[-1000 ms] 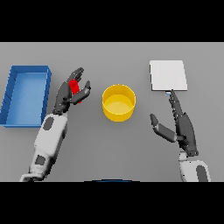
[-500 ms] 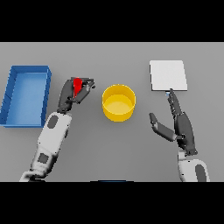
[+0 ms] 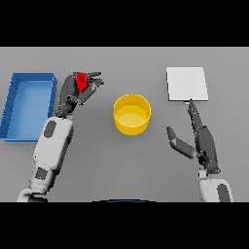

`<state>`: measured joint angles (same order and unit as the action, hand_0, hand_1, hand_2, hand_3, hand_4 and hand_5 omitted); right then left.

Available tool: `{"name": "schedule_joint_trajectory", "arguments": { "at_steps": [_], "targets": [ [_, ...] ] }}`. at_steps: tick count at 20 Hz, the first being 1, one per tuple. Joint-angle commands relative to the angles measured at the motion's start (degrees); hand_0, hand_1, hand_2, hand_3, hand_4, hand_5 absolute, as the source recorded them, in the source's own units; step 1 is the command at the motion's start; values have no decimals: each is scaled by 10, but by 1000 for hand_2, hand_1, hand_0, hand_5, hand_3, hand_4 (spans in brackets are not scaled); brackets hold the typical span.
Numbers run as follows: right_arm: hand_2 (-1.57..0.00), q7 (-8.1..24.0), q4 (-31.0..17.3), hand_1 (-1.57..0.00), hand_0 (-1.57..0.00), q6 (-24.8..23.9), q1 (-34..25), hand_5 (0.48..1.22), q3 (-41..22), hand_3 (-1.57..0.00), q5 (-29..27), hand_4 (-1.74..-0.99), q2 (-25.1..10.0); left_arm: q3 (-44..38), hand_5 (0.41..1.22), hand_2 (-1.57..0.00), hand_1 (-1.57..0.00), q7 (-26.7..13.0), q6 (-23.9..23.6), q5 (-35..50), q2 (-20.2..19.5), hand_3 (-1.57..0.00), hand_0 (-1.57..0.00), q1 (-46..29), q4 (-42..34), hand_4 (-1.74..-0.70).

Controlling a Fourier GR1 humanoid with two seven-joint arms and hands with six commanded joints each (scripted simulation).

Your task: Pick up the red beaker and tilt it to pour out 1 green nut into yellow bowl. Pick up the yellow bowl and place it on the metallic measuring scale.

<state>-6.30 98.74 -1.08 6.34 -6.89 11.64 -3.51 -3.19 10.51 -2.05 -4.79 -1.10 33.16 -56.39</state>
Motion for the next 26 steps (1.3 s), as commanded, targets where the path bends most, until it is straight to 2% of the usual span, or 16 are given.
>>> {"name": "schedule_joint_trajectory", "arguments": {
  "at_steps": [1,5,8,12,15,16,17,20,23,24,25,26],
  "targets": [
    [1,2,3,1,1,-1,-1,653,-1,1,5,-1219,-4,7,1130,-1558,-1557,-10,1,-5,-6,-1553,-1556,0,-7,-1724],
    [1,-13,-5,1,1,-5,-1,661,-1,1,13,-1219,-5,26,1138,-1558,-1557,-26,9,-18,-32,-1553,-1556,-1,-19,-1724],
    [1,-4,-7,1,1,-10,-6,664,-7,1,25,-1210,-4,60,1134,-1563,-1562,-39,11,-50,-57,-1559,-1562,1,-40,-1730],
    [1,2,-2,1,1,-7,-5,658,-2,1,19,-1190,-9,127,1120,-1568,-1567,-88,32,-117,-106,-1566,-1567,25,-56,-1737],
    [1,6,-2,1,1,-1,-4,663,-3,1,16,-1178,-9,184,1129,-1569,-1569,-129,41,-174,-120,-1569,-1569,65,-48,-1739],
    [1,10,0,1,1,-1,-7,667,-4,1,18,-1178,-11,204,1134,-1570,-1569,-128,50,-190,-125,-1569,-1569,70,-49,-1739],
    [1,-7,7,1,1,2,9,667,-6,1,17,-1178,-11,218,1139,-1570,-1570,-132,54,-205,-133,-1569,-1570,78,-44,-1740],
    [1,15,4,1,1,1,-1,671,-3,1,10,-1183,-5,285,1174,-1570,-1570,-163,74,-278,-147,-1570,-1570,120,-31,-1740],
    [1,13,9,1,1,2,2,676,-3,1,7,-1187,-4,341,1197,-1571,-1571,-173,104,-331,-158,-1571,-1571,150,-19,-1741],
    [1,20,8,1,1,2,-1,675,-1,1,6,-1191,-5,357,1202,-1571,-1571,-179,122,-346,-159,-1571,-1571,168,-8,-1689],
    [1,18,11,1,1,4,3,675,-3,1,3,-1190,-3,372,1205,-1571,-1571,-184,131,-365,-160,-1492,-1571,181,3,-1698],
    [1,21,16,1,1,4,5,675,-3,1,2,-1191,-2,390,1209,-1571,-1571,-171,147,-381,-165,-1436,-1571,190,1,-1705]
  ]
}}
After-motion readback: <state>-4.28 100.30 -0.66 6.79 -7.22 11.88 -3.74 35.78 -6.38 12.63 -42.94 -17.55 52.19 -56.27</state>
